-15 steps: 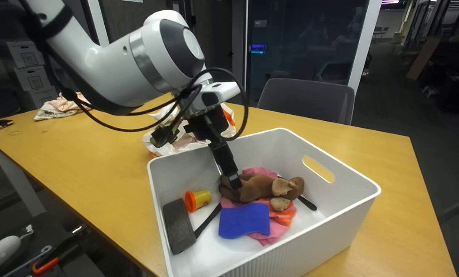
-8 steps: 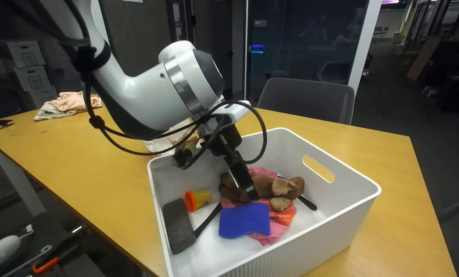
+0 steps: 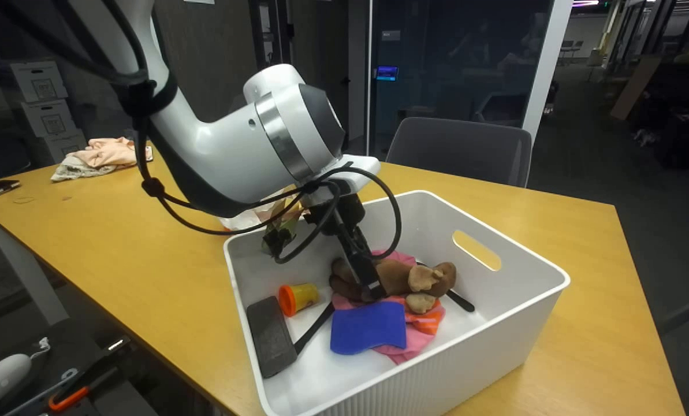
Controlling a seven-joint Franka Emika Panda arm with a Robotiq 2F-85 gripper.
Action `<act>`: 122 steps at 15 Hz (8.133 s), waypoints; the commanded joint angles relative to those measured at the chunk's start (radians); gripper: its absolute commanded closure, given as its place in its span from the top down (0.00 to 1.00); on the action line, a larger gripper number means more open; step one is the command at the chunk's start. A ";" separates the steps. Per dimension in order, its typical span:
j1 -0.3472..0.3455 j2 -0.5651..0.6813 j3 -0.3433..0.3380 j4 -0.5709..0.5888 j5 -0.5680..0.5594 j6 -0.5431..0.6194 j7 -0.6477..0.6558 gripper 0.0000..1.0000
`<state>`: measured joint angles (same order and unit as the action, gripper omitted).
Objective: Remove the toy moose, the pink shirt and blue object from the white basket and put them in the plastic bag
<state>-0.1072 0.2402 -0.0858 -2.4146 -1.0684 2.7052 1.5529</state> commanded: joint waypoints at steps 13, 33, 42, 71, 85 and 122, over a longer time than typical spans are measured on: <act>-0.021 -0.032 -0.017 0.005 0.047 0.013 -0.005 0.08; 0.073 -0.481 0.057 0.128 0.182 -0.309 -0.351 0.12; 0.215 -0.632 0.259 -0.004 0.364 -0.333 -0.507 0.11; 0.268 -0.131 0.352 0.082 -0.144 -0.311 -0.114 0.11; 0.284 -0.103 0.291 0.087 -0.267 -0.374 0.269 0.98; -0.002 -0.022 0.005 0.153 0.243 -0.750 -0.339 1.00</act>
<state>-0.0725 0.2172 -0.0663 -2.2621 -0.9353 1.8814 1.3100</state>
